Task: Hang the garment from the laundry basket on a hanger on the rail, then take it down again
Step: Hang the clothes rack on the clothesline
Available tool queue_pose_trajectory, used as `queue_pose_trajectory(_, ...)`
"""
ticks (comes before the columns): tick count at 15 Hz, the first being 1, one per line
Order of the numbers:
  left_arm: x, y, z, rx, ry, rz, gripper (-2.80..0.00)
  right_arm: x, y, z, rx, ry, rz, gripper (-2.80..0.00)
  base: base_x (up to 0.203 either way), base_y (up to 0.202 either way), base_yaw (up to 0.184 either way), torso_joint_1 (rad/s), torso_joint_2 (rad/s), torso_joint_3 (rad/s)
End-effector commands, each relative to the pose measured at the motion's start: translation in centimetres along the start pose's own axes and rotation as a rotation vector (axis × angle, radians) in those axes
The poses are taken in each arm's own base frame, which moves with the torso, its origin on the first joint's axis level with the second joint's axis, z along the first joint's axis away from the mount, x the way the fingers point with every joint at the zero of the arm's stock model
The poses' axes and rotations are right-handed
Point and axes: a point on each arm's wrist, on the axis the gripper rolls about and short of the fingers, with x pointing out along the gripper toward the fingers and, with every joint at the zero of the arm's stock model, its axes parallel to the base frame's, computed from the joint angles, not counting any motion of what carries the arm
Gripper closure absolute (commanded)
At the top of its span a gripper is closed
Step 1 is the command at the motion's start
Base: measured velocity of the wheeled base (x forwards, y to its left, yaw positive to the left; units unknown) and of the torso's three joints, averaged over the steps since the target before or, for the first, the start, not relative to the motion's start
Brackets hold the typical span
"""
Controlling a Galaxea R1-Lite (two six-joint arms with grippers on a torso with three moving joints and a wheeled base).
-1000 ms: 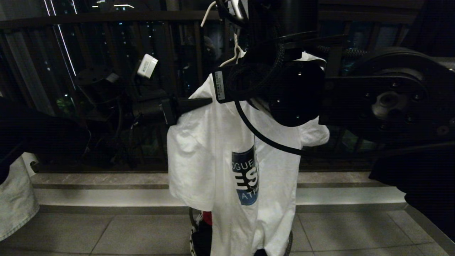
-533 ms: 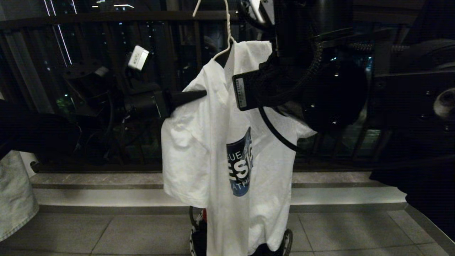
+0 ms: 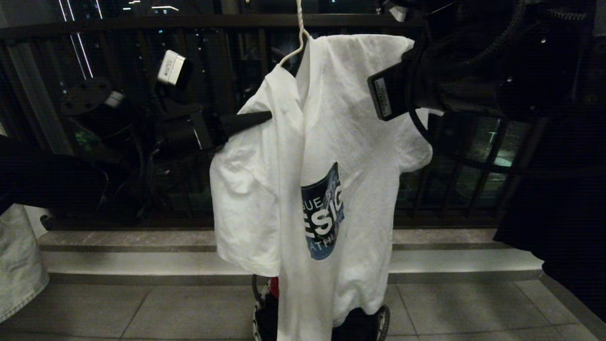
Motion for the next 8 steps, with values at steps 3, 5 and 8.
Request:
queue_pose_trajectory(3, -0.3, 0.5, -1.6, -0.124, 0.078, -0.078, 0.00, 0.3, -3.8, 0.9, -0.105, -0.060, 0.016, 0.00, 0.000, 0.000, 0.000, 0.000, 0.00, 0.000)
queue_pose_trajectory(5, -0.3, 0.9, -2.2, -0.145, 0.123, -0.105, 0.00, -1.0, -5.0, 0.7, -0.157, -0.043, 0.084, 0.00, 0.000, 0.000, 0.000, 0.000, 0.00, 0.000)
queue_pose_trajectory(8, -0.3, 1.3, -2.7, -0.158, 0.138, -0.110, 0.00, -5.1, -6.9, 0.2, -0.201, -0.007, 0.275, -2.80, 0.000, 0.000, 0.000, 0.000, 0.00, 0.000)
